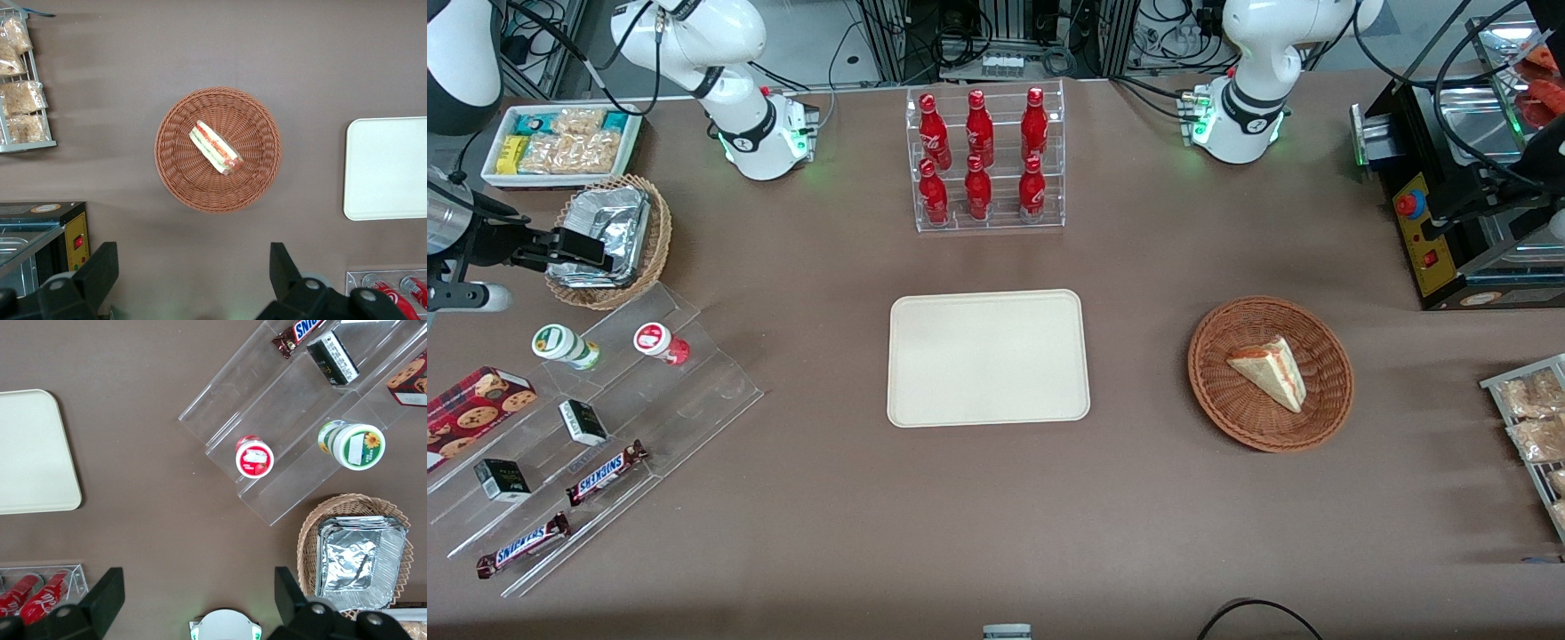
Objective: Place green gum on tray
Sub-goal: 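Move the right gripper down toward the green-and-white gum container on the acrylic stand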
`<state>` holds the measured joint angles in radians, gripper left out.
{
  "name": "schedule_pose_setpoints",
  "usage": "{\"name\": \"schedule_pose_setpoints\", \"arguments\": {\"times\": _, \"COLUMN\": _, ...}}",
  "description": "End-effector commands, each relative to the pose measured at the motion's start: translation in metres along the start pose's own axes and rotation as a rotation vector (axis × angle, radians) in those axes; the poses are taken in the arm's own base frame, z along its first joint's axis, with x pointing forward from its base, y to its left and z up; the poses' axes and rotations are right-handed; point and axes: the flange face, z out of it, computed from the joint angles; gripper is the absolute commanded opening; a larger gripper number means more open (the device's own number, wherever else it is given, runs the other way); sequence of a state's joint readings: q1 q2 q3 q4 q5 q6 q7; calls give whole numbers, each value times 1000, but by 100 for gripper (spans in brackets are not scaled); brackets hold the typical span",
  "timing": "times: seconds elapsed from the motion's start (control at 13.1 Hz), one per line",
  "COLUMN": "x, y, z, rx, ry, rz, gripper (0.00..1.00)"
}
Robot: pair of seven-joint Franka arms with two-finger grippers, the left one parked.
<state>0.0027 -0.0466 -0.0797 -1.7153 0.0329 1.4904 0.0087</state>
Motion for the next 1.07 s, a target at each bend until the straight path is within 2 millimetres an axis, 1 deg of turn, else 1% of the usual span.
{"name": "schedule_pose_setpoints", "arguments": {"times": 0.0, "x": 5, "y": 6, "z": -7, "rx": -31, "ry": 14, "rz": 15, "gripper": 100}}
{"name": "schedule_pose_setpoints", "arguments": {"times": 0.08, "x": 6, "y": 7, "z": -7, "rx": -34, "ry": 27, "rz": 12, "gripper": 100}}
{"name": "schedule_pose_setpoints", "arguments": {"times": 0.23, "x": 9, "y": 7, "z": -1, "rx": -35, "ry": 34, "rz": -23, "gripper": 100}}
{"name": "schedule_pose_setpoints", "arguments": {"times": 0.31, "x": 10, "y": 8, "z": 7, "rx": -36, "ry": 32, "rz": -57, "gripper": 100}}
{"name": "schedule_pose_setpoints", "arguments": {"times": 0.46, "x": 13, "y": 19, "z": 27, "rx": -37, "ry": 45, "rz": -162, "gripper": 100}}
{"name": "schedule_pose_setpoints", "arguments": {"times": 0.69, "x": 19, "y": 54, "z": 55, "rx": -38, "ry": 68, "rz": -343, "gripper": 100}}
{"name": "schedule_pose_setpoints", "arguments": {"times": 0.76, "x": 21, "y": 63, "z": 65, "rx": -43, "ry": 80, "rz": -406, "gripper": 100}}
{"name": "schedule_pose_setpoints", "arguments": {"times": 0.92, "x": 26, "y": 85, "z": 75, "rx": -58, "ry": 102, "rz": -570, "gripper": 100}}
{"name": "schedule_pose_setpoints", "arguments": {"times": 0.99, "x": 29, "y": 91, "z": 79, "rx": -65, "ry": 106, "rz": -631, "gripper": 100}}
